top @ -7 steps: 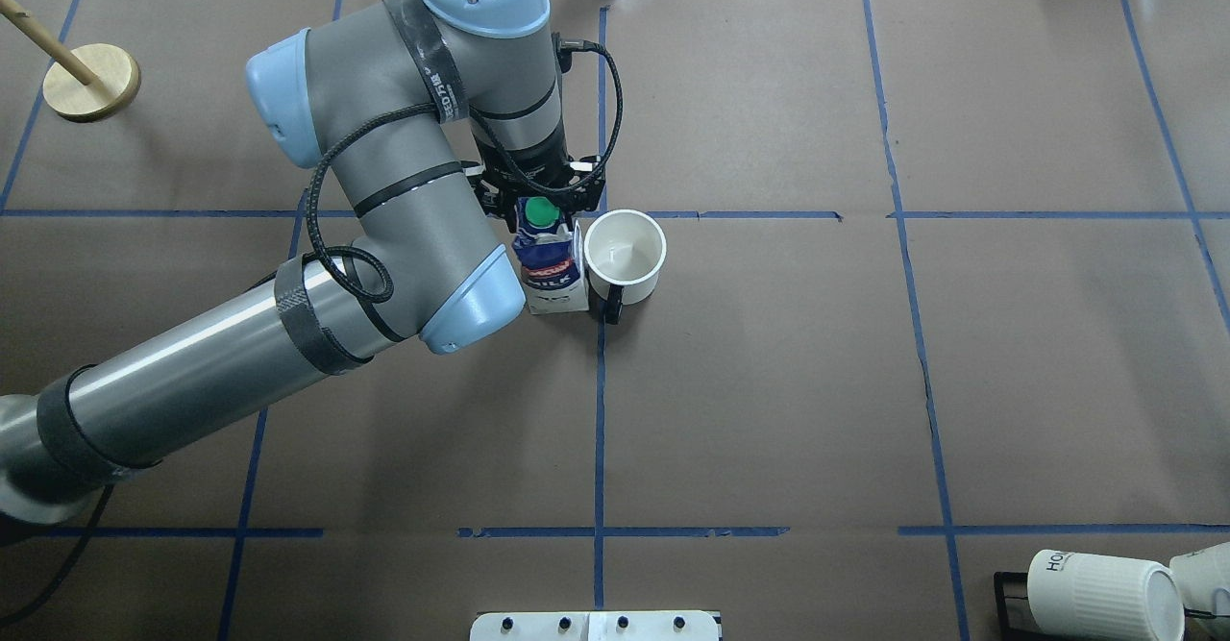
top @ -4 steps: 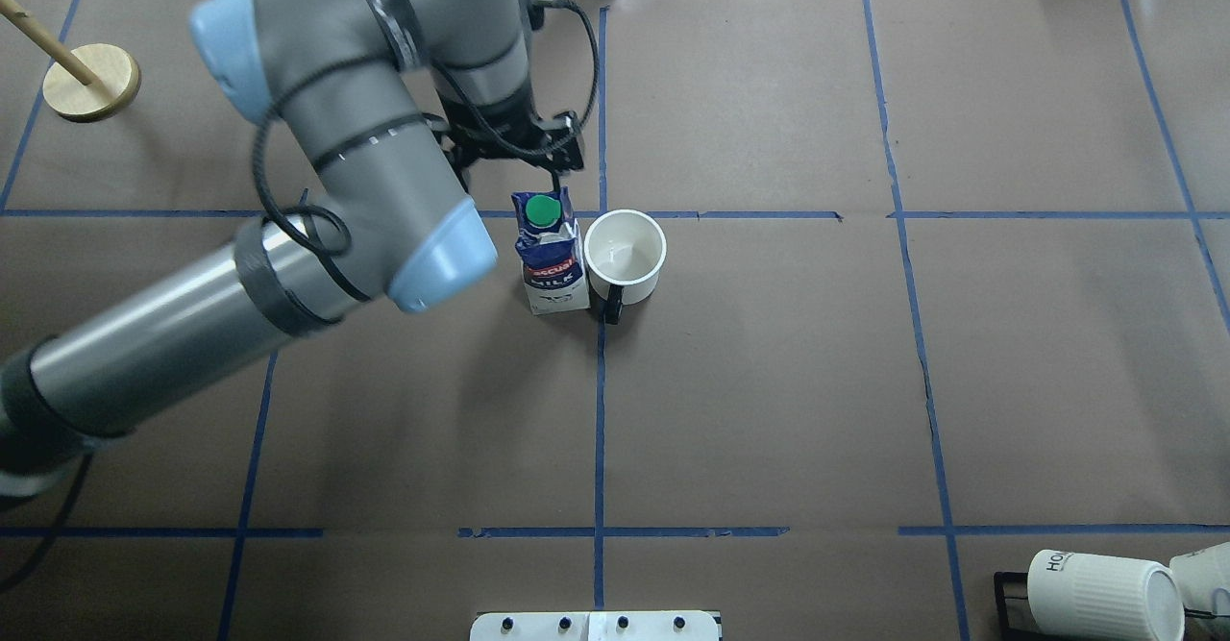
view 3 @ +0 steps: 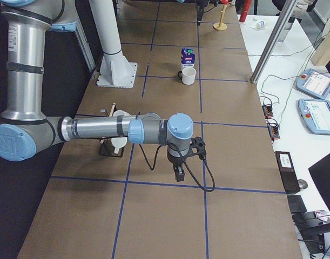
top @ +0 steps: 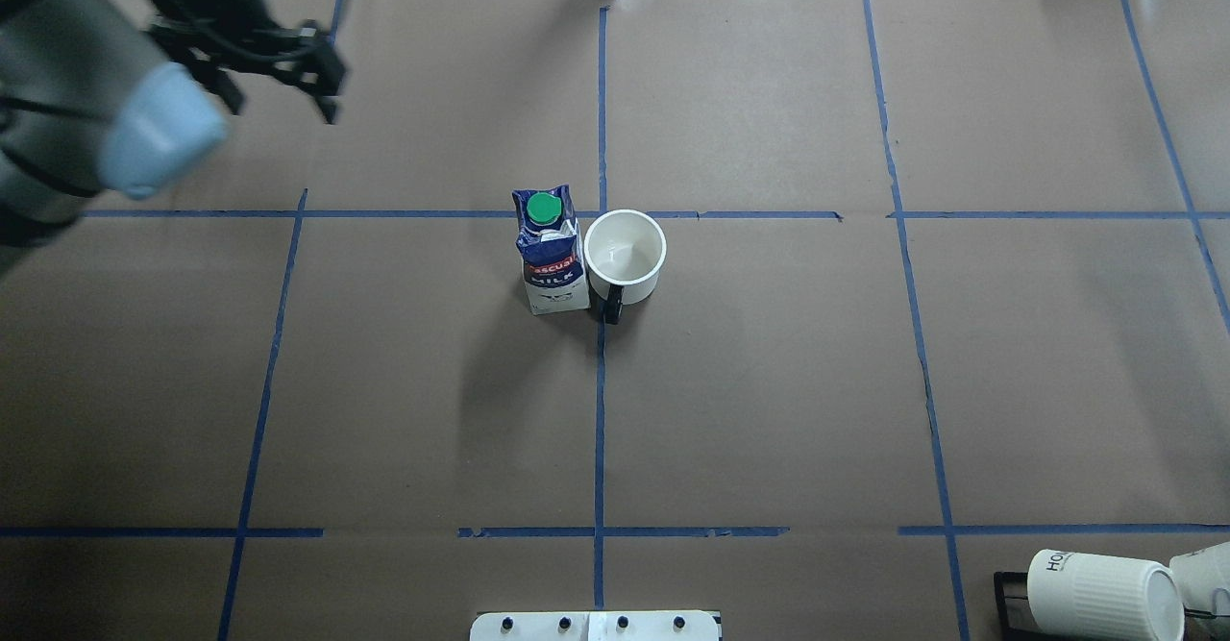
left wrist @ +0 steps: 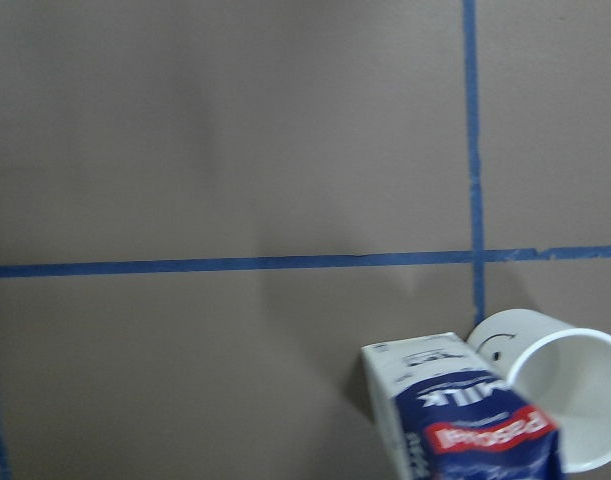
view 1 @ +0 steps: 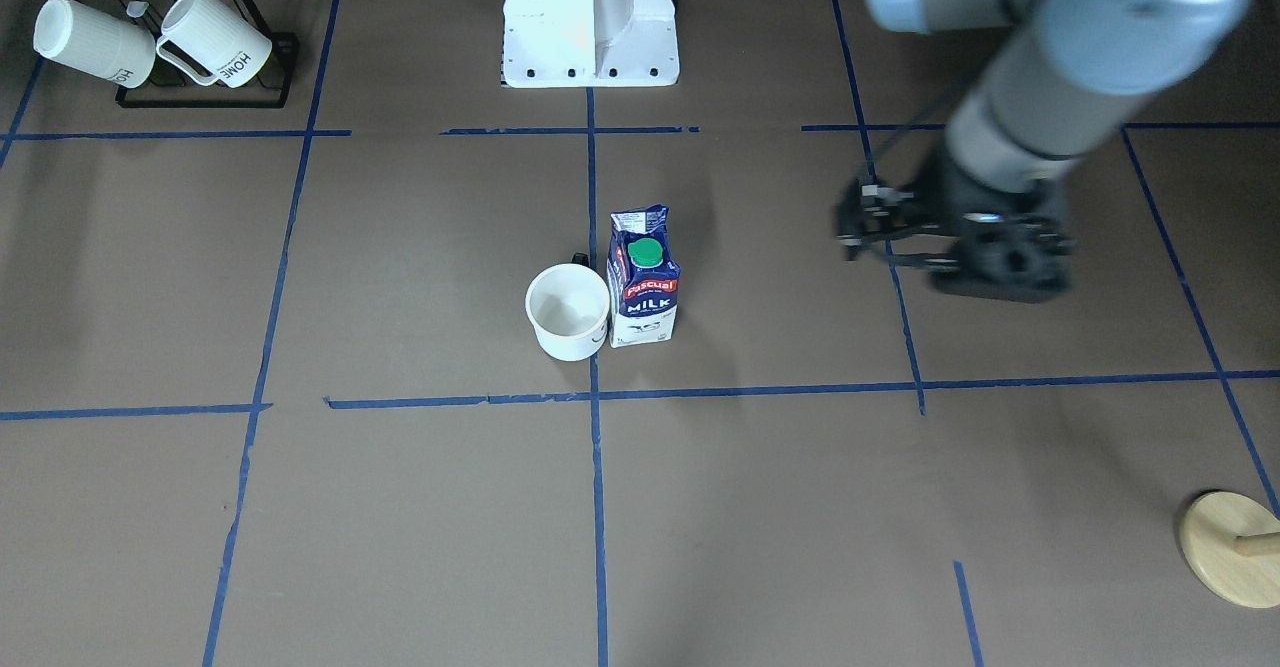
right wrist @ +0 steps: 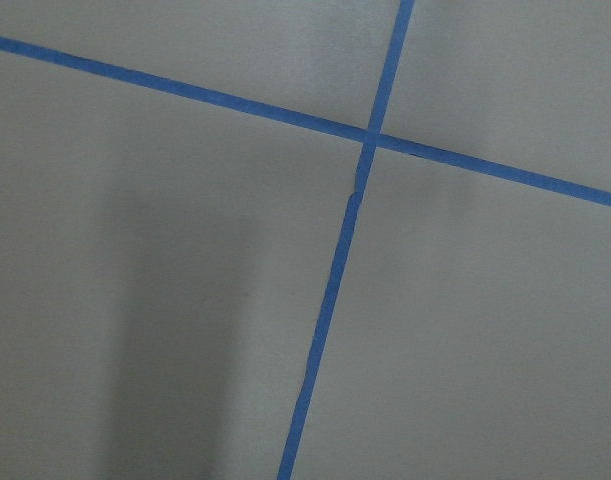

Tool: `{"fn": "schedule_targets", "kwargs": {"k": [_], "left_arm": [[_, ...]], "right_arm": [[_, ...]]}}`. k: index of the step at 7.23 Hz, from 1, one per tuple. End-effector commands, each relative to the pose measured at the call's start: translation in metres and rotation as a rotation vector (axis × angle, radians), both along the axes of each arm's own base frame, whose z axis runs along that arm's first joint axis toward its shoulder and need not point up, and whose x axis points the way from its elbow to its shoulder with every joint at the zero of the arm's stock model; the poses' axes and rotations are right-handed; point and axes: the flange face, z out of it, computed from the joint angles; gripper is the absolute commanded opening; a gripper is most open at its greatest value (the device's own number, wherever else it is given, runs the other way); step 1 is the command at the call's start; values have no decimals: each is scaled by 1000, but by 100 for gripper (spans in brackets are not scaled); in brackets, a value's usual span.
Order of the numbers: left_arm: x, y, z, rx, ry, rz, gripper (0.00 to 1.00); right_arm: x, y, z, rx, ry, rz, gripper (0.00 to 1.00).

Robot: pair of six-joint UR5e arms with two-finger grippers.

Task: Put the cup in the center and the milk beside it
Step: 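Release the carton and withdraw the left gripper away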

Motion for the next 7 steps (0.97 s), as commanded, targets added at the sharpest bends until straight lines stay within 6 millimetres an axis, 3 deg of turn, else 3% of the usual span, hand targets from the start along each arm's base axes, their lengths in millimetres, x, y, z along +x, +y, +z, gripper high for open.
{"fn": "schedule_targets", "kwargs": {"k": [1, 3, 4, 5, 7], "left_arm": [[-127, 2, 128, 69, -13, 81, 100], [-223, 36, 235, 70, -34, 92, 100], [-244, 69, 287, 46, -35, 82, 100], [-253, 105, 336, -14, -42, 78, 100], [-258, 138, 373, -62, -48, 77, 100]], "right_arm": [[0, 0, 1, -3, 0, 0, 100], [0, 0, 1, -3, 0, 0, 100], [1, 0, 2, -4, 0, 1, 100], [1, 0, 2, -4, 0, 1, 100], [0, 0, 2, -3, 0, 0, 100]]}}
